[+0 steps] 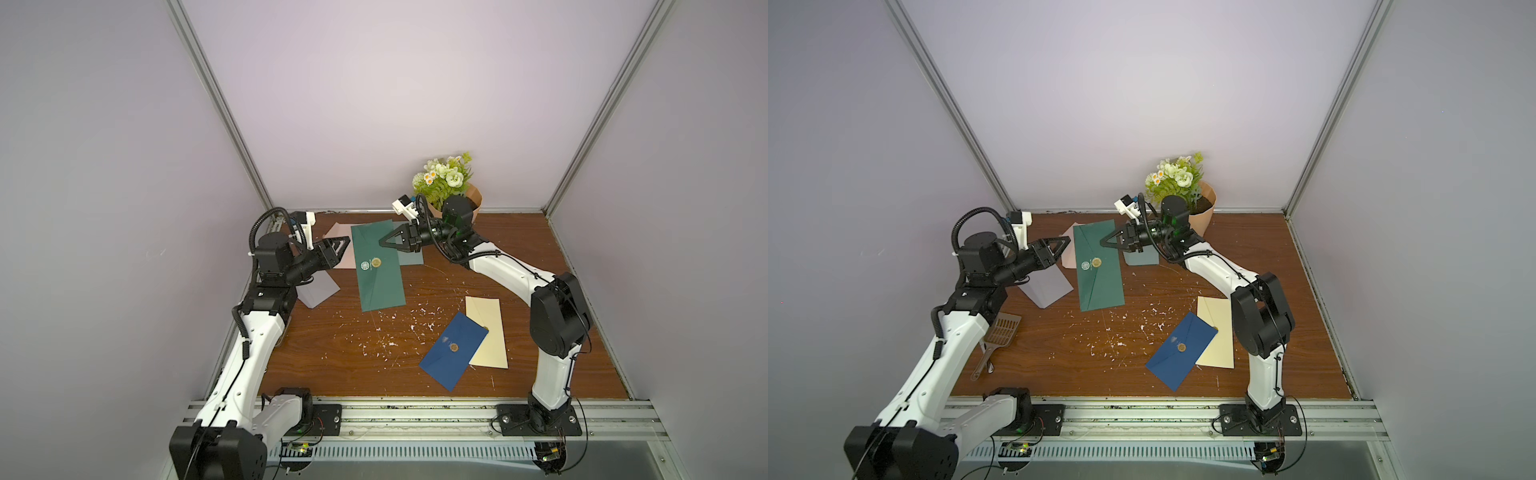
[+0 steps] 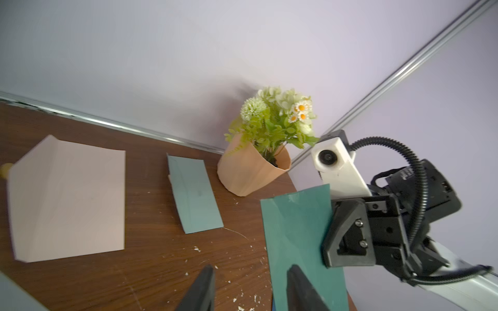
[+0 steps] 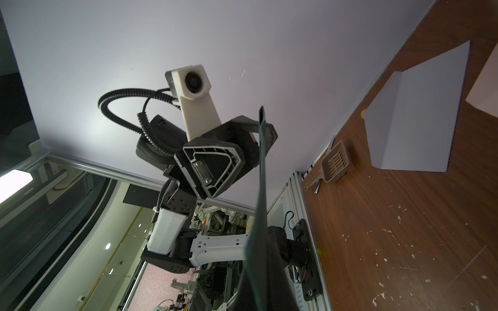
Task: Open the envelope
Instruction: Open the envelope flap on the envelope.
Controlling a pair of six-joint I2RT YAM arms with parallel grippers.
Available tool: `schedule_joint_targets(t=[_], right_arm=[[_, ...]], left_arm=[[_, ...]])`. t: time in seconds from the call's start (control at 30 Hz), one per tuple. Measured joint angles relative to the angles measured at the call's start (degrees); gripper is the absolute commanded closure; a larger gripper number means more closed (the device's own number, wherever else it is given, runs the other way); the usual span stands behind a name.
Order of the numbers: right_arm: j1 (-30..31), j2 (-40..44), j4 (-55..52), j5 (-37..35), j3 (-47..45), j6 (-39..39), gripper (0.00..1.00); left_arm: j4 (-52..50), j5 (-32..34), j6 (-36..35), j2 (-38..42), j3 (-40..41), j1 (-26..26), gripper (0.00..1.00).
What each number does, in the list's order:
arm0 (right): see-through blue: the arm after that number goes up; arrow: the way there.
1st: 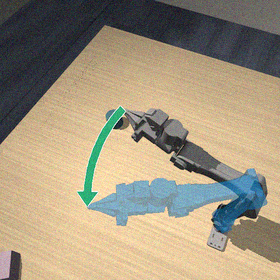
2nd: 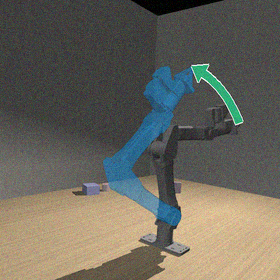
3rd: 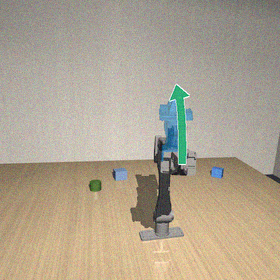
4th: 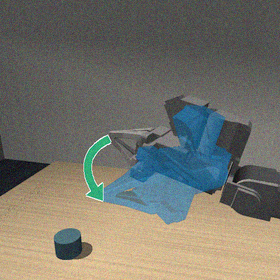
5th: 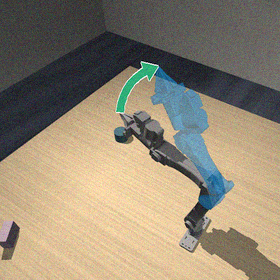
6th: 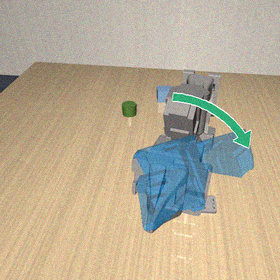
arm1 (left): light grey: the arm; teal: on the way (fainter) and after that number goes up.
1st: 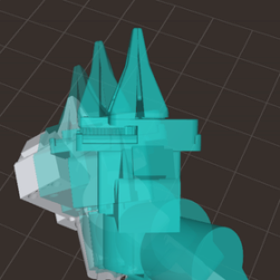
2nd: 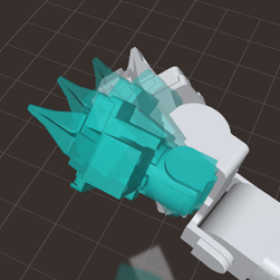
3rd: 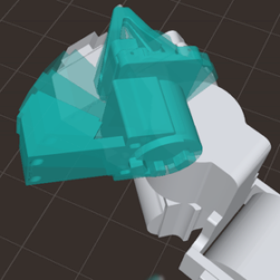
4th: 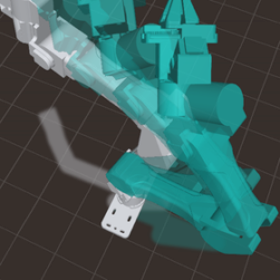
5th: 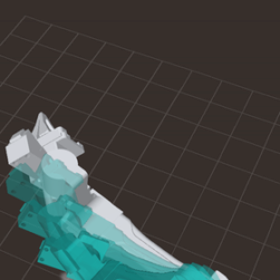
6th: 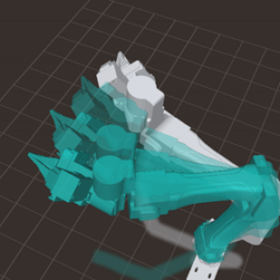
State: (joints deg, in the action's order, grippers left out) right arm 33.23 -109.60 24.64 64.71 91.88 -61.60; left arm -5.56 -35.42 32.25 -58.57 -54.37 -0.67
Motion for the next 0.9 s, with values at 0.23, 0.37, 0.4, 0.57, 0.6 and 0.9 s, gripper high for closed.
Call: schedule_joint_targets(t=[0.23, 0.37, 0.4, 0.57, 0.6, 0.9], right_arm=[[0.02, -0.04, -18.32, -6.08, 8.22, 11.69, 1.00], [0.15, -1.05, -28.81, -11.58, 15.56, 17.29, 1.00], [0.24, -1.40, -31.39, -13.00, 17.66, 18.64, 1.00], [0.68, -3.17, -41.18, -19.69, 25.64, 23.41, 1.00], [0.74, -3.41, -42.60, -20.74, 26.43, 24.00, 1.00], [1.33, -6.93, -52.26, -27.89, 31.74, 26.95, 1.00]], left_arm=[[-6.25, 12.22, -5.16, 4.61, 0.44, -5.53, 0.50], [-8.39, 21.20, -7.58, 5.84, 0.15, -12.90, 0.46], [-8.57, 23.47, -8.20, 5.86, 0.07, -14.84, 0.44], [-9.97, 33.05, -11.13, 4.35, -1.60, -23.32, 0.39], [-10.10, 34.73, -11.61, 3.76, -2.12, -24.87, 0.39], [-10.10, 43.52, -14.36, 0.57, -3.26, -29.09, 0.34]])
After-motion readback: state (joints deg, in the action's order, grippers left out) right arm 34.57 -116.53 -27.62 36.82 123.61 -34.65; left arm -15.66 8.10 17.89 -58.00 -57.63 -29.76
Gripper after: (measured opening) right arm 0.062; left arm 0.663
